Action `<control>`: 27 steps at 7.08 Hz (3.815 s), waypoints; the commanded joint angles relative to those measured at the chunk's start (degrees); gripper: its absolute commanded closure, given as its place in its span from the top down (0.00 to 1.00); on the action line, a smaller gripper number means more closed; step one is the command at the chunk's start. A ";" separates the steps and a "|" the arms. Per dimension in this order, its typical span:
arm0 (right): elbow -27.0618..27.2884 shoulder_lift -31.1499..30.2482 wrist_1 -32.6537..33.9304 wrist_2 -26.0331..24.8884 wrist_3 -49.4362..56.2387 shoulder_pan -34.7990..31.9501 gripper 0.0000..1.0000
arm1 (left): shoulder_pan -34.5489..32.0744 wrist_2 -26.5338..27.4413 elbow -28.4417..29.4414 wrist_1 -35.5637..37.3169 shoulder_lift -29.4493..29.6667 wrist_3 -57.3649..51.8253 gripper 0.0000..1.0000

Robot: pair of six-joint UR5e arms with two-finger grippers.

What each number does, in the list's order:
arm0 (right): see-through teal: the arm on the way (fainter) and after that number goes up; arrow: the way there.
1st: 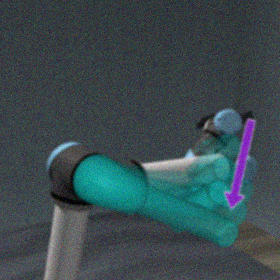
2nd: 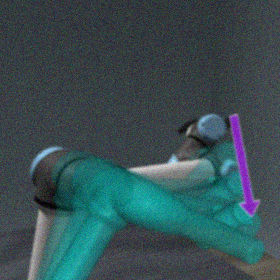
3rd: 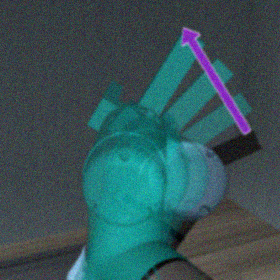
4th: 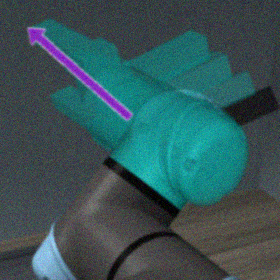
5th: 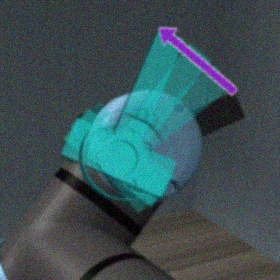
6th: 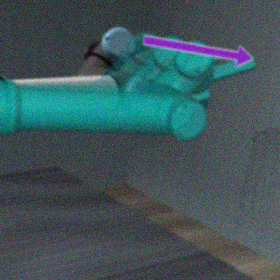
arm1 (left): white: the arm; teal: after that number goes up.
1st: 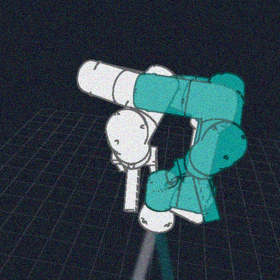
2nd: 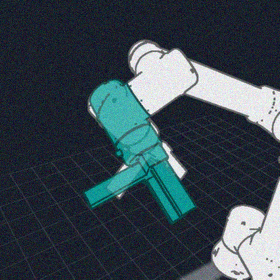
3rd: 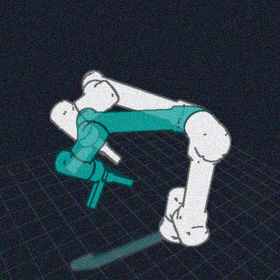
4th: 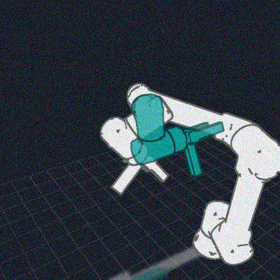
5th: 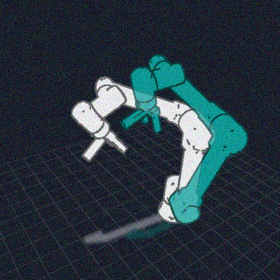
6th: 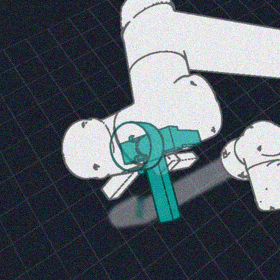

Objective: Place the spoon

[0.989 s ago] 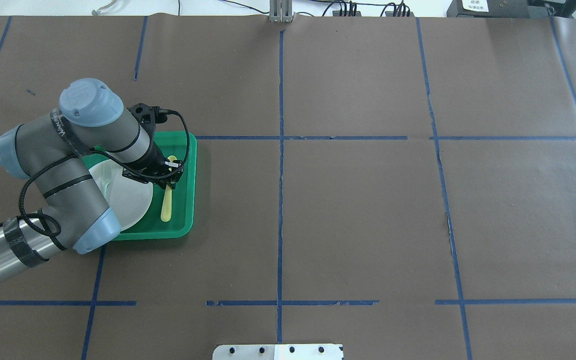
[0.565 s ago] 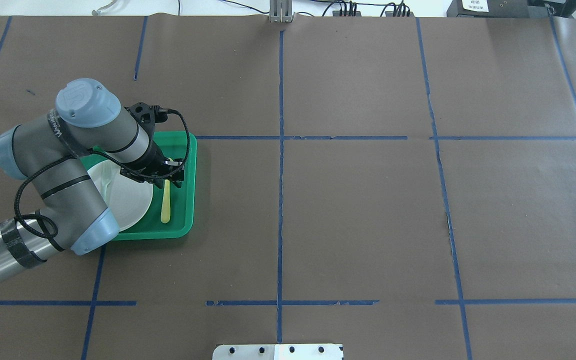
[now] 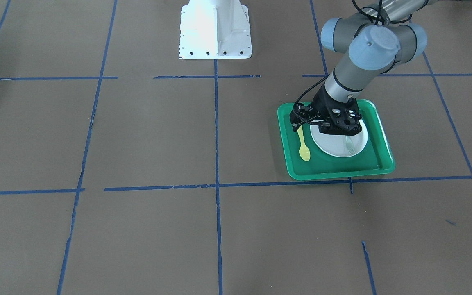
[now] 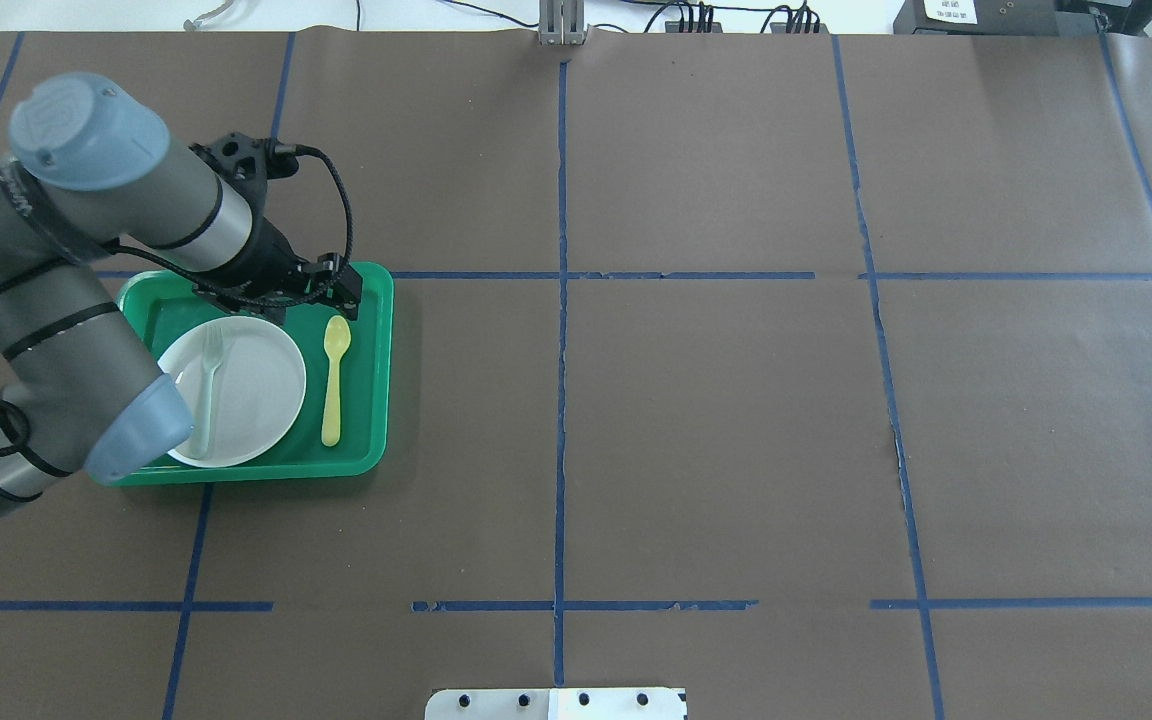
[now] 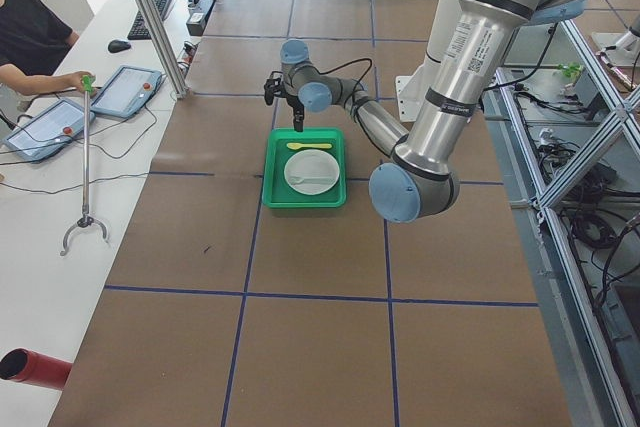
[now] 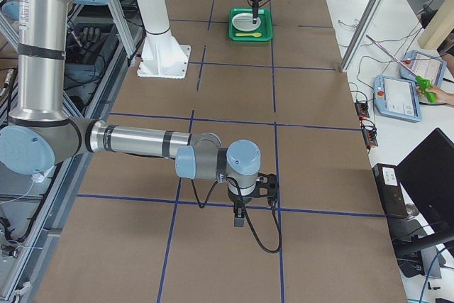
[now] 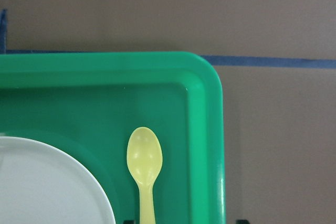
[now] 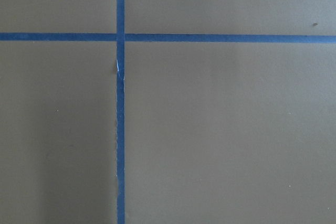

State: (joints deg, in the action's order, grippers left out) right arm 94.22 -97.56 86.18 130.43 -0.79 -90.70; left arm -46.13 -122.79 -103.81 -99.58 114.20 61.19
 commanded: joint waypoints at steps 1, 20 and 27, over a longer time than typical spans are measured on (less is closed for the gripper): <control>0.00 0.00 0.04 0.00 0.00 0.00 1.00 | -9.36 -0.08 -7.51 3.59 -1.87 -2.81 1.00; 0.00 0.00 0.04 0.00 0.00 0.00 1.00 | -44.66 -11.68 11.70 10.02 -26.22 -67.78 1.00; 0.00 0.00 0.04 0.00 0.09 0.00 1.00 | -44.66 -11.68 11.62 10.02 -26.23 -67.78 1.00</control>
State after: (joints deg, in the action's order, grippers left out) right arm 94.22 -97.56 86.22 130.43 -0.78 -90.70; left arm -90.79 -134.43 -92.19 -89.56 87.93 -6.59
